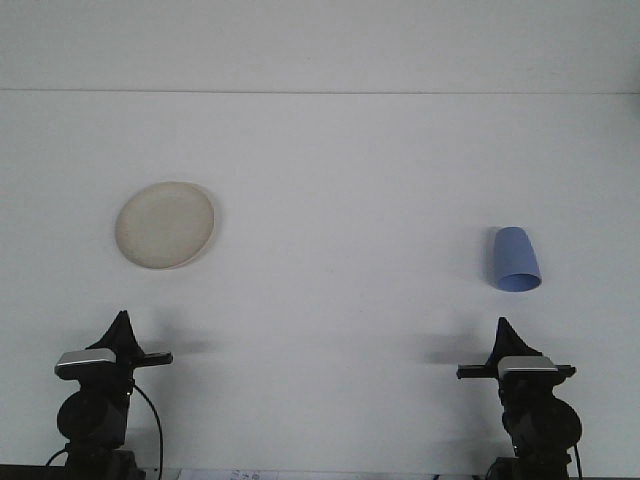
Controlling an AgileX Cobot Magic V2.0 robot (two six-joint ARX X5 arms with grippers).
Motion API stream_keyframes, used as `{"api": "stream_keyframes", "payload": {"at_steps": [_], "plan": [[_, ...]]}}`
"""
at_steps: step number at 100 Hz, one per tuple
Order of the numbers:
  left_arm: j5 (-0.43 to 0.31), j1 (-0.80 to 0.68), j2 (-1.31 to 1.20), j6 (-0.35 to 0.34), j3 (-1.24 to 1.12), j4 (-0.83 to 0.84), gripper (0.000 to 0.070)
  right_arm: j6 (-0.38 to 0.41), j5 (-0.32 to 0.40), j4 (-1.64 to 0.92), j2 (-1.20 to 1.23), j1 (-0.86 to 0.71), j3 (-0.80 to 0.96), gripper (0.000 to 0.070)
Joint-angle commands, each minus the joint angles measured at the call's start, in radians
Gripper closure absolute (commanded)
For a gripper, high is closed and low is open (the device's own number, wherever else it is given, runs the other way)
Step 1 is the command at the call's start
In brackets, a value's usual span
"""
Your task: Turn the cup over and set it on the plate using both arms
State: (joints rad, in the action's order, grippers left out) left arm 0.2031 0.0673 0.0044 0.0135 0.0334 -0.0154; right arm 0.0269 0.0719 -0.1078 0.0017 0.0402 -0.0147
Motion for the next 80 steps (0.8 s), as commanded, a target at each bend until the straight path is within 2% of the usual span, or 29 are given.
{"api": "stream_keyframes", "payload": {"at_steps": [1, 80], "plan": [[-0.002, -0.002, -0.001, 0.003, -0.019, -0.014, 0.0686, 0.010, 0.000, 0.011, 0.000, 0.000, 0.002, 0.0694], [-0.002, -0.002, -0.002, 0.003, -0.019, -0.014, 0.0685, 0.010, 0.000, 0.019, 0.000, 0.000, 0.002, 0.0694]]}}
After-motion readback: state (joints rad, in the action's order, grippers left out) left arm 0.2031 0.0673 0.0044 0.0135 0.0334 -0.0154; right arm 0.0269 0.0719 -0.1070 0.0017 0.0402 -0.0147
